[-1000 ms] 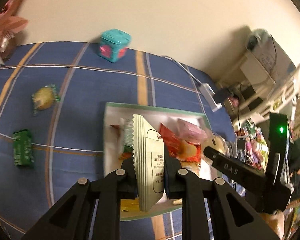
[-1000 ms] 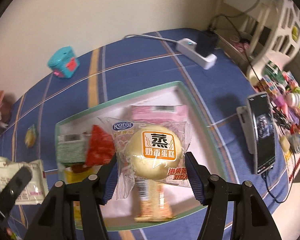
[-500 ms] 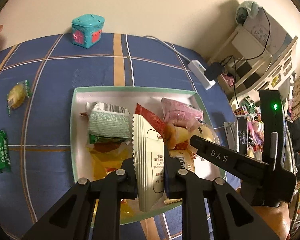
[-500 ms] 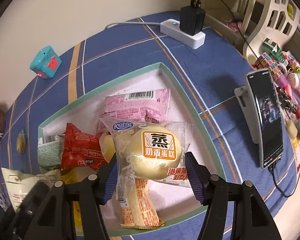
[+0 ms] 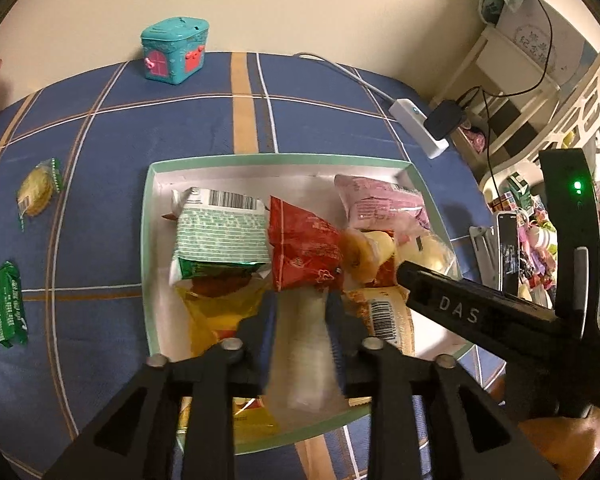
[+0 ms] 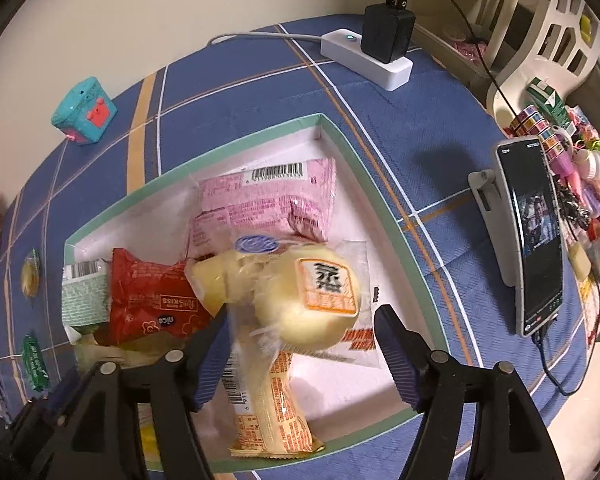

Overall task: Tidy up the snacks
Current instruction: 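Lower both snacks into the tray and open both tools, then move both tools back toward the green box and round biscuit packet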

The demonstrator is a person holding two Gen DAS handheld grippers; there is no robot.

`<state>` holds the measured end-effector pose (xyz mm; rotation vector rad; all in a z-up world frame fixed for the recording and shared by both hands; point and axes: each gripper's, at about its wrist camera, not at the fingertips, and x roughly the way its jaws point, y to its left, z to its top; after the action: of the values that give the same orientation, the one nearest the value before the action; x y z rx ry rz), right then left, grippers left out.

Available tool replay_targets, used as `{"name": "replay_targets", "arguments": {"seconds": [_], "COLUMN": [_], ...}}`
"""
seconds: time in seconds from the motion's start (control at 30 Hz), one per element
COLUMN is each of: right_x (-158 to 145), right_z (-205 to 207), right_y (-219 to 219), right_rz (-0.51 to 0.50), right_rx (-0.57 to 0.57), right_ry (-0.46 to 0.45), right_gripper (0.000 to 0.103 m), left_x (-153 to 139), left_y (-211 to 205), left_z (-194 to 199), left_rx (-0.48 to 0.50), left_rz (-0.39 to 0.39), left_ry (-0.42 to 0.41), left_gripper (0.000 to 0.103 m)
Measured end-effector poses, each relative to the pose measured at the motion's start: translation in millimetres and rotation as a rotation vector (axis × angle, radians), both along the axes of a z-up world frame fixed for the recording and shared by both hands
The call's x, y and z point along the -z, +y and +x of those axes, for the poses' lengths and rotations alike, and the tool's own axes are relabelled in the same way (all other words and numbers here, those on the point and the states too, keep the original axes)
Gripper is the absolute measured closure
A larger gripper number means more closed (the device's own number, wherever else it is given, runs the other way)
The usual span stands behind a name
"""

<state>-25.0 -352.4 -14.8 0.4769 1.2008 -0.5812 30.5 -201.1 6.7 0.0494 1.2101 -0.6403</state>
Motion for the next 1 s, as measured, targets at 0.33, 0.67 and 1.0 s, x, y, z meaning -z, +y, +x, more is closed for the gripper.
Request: {"name": "replay_targets", "arguments": {"seconds": [0.33, 0.67, 1.0], "right_x": [-15.0, -38.3, -53.1], "right_z": [-0.6, 5.5, 21.7], "right_y": [10.7, 29.9, 67.7], "right_rz": [-0.036, -0.081, -0.086], "right_rx": [-0.031, -0.084, -0.165], "right_ry": [-0.005, -0.056, -0.104], "right_gripper": [0.010, 0.001, 0.000], "left_x": [-20.4, -32.3, -26.0], "left_y": [17.4, 68.3, 142.4], "left_z": [4.7, 28.0, 60.9], "left_rx": [-0.051, -0.245, -0.465], "left_rz": [0.017, 0.132, 0.213], "left_ry": [-0.036, -0.112, -0.113], "left_gripper": [0.048, 0.034, 0.008]}}
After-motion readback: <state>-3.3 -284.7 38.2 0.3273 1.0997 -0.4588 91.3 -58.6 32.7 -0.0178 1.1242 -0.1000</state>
